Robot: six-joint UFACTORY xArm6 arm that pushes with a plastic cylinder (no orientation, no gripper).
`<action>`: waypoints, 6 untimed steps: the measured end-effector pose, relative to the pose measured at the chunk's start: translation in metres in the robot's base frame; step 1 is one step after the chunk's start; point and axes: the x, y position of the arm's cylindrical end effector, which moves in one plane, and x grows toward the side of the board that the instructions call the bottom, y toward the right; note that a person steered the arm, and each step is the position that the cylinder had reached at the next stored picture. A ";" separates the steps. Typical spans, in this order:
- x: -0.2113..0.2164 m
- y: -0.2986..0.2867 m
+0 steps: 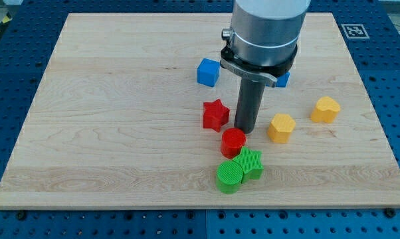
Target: Slide the red star a bit down
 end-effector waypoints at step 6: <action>-0.015 -0.043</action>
